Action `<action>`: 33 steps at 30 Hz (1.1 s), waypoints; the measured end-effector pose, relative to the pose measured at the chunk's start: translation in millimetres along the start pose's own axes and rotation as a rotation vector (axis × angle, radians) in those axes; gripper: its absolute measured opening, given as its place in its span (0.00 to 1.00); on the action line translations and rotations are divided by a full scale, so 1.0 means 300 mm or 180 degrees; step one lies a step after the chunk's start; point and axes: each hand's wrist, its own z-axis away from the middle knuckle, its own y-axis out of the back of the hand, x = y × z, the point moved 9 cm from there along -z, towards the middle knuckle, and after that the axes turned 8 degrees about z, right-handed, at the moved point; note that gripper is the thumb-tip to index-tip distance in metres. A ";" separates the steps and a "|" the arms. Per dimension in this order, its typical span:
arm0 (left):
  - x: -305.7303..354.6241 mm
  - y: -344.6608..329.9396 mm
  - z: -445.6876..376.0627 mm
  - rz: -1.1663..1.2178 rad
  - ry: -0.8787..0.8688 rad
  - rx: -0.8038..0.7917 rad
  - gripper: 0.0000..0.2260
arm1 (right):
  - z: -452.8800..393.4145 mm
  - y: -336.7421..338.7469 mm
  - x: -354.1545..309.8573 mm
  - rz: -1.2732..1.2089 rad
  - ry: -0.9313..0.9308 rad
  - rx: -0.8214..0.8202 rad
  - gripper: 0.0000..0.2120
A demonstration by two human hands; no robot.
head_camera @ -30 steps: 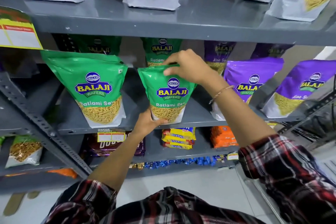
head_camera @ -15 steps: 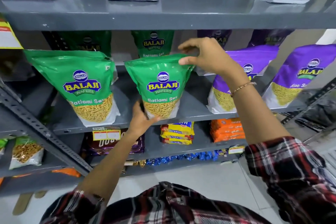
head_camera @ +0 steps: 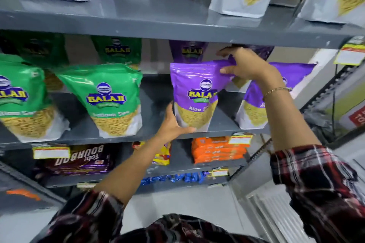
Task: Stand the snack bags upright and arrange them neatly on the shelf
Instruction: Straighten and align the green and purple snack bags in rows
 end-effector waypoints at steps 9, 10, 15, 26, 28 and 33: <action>-0.078 -0.026 -0.035 -0.0309 0.0351 0.0351 0.43 | -0.057 -0.021 0.049 -0.0166 0.0263 0.0207 0.18; -0.069 -0.025 -0.033 -0.0308 0.0334 0.0345 0.42 | -0.064 -0.021 0.054 -0.0307 0.0237 0.0230 0.18; -0.048 -0.024 -0.034 -0.0399 0.0306 0.0242 0.40 | -0.062 -0.011 0.049 -0.0929 0.0154 0.0729 0.18; -0.046 -0.019 -0.041 -0.0538 0.0395 0.0132 0.39 | 0.073 -0.322 0.194 -0.3880 -0.0795 0.0929 0.21; -0.047 -0.022 -0.041 -0.0535 0.0398 0.0095 0.39 | 0.058 -0.292 0.194 -0.3853 -0.0740 0.1128 0.12; -0.040 -0.025 -0.036 -0.0557 0.0404 0.0059 0.38 | 0.054 -0.260 0.185 -0.3882 -0.0626 0.1287 0.11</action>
